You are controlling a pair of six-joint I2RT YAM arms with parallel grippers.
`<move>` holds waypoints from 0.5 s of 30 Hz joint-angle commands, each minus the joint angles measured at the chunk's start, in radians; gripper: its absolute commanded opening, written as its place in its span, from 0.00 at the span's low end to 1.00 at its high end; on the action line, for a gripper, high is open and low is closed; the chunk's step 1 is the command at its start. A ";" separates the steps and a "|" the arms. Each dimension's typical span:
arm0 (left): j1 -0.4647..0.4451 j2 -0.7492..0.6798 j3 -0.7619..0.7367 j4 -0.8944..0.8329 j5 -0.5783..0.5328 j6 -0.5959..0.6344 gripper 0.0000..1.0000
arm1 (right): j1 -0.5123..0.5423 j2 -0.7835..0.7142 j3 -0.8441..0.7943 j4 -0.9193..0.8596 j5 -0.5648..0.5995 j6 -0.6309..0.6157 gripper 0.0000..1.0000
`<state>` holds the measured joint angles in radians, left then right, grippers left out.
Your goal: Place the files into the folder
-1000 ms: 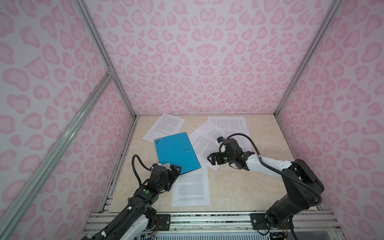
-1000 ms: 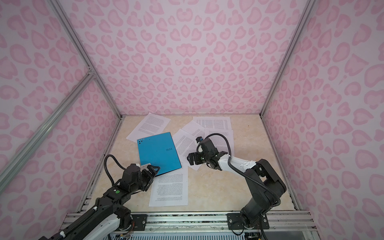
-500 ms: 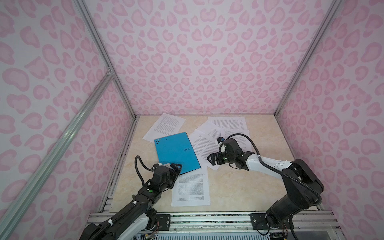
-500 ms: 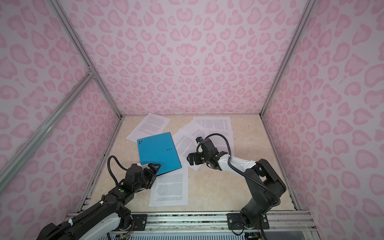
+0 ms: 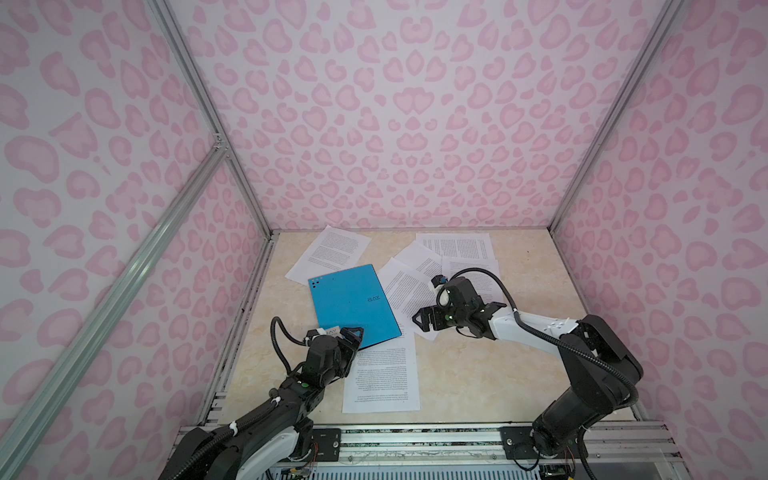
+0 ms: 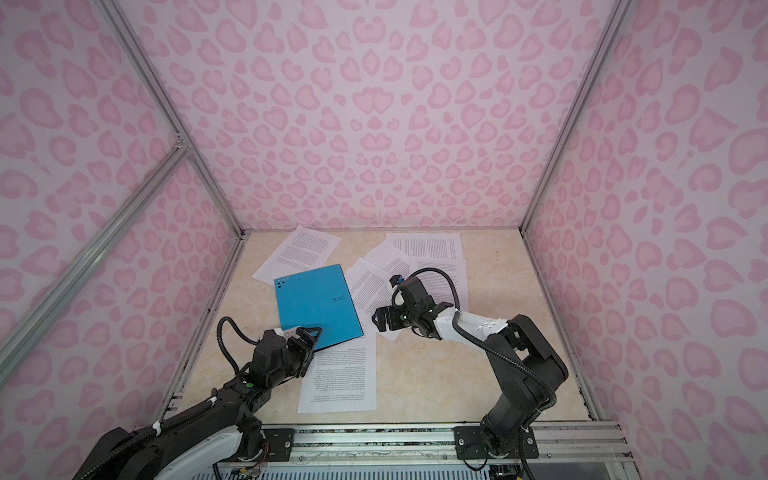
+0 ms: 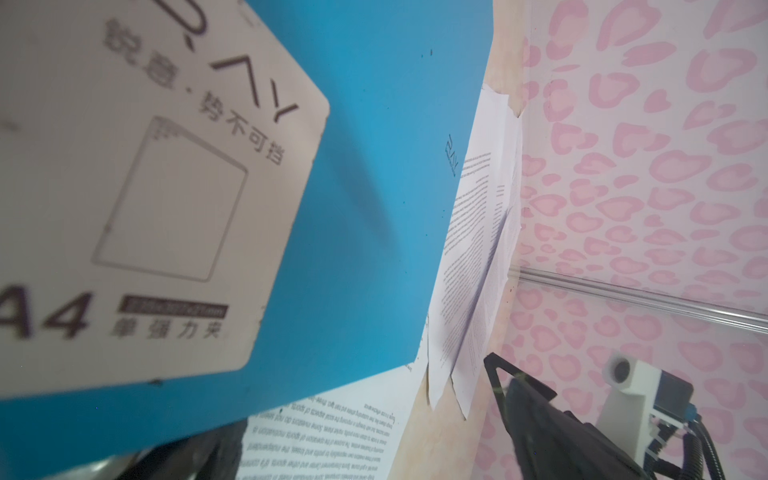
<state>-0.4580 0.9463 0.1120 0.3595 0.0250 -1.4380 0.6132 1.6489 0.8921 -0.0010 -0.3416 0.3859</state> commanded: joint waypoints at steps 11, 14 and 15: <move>-0.004 0.184 -0.086 0.453 -0.006 -0.050 0.96 | 0.005 0.023 0.011 0.017 -0.031 0.008 0.97; -0.004 0.220 -0.097 0.549 0.005 -0.053 0.96 | 0.007 0.026 0.014 0.017 -0.034 0.008 0.97; -0.004 0.229 -0.094 0.555 0.003 -0.053 0.96 | 0.008 0.026 0.014 0.015 -0.035 0.008 0.97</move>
<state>-0.4606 1.1561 0.0208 0.7910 0.0296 -1.4811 0.6170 1.6669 0.8997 0.0013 -0.3664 0.3901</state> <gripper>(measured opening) 0.957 0.965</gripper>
